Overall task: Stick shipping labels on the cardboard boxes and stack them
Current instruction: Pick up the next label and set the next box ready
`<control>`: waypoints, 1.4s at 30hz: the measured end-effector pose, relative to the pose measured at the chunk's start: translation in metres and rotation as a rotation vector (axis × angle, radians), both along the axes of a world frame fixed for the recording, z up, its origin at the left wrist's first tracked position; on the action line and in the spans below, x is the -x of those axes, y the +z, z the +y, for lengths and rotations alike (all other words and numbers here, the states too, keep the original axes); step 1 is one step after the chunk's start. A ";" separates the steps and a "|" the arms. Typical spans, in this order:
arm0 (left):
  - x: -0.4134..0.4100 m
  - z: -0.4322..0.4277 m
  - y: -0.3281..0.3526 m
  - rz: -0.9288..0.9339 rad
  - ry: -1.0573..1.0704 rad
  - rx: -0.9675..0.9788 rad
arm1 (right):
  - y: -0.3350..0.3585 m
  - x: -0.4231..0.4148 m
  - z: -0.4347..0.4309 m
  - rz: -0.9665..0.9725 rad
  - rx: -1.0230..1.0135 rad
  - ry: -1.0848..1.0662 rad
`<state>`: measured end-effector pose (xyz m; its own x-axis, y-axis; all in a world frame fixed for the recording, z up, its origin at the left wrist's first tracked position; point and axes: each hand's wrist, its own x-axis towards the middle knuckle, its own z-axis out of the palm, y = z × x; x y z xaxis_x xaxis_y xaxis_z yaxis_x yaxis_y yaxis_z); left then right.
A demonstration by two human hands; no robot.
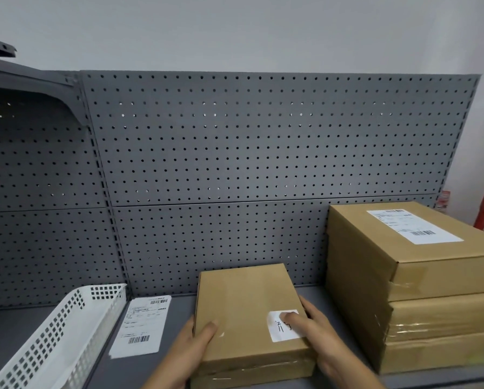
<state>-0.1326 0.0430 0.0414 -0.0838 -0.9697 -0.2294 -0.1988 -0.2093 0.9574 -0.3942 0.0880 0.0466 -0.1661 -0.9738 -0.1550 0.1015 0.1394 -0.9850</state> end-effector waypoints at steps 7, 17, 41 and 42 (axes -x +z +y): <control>-0.004 -0.003 -0.006 0.008 -0.001 0.003 | -0.004 0.000 0.001 0.057 0.025 -0.026; -0.005 0.001 -0.006 0.039 0.015 0.043 | -0.009 0.002 -0.002 0.405 0.020 -0.114; -0.066 -0.014 -0.031 -0.277 0.206 0.289 | -0.016 0.012 -0.020 1.135 0.085 0.033; -0.080 -0.018 -0.040 -0.458 0.180 0.375 | -0.016 0.012 -0.021 1.142 0.084 0.040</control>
<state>-0.0522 0.0247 0.0017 0.1153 -0.9811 0.1556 -0.5998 0.0561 0.7982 -0.4061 0.0673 0.0307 -0.1366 -0.9818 0.1319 -0.8611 0.0519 -0.5058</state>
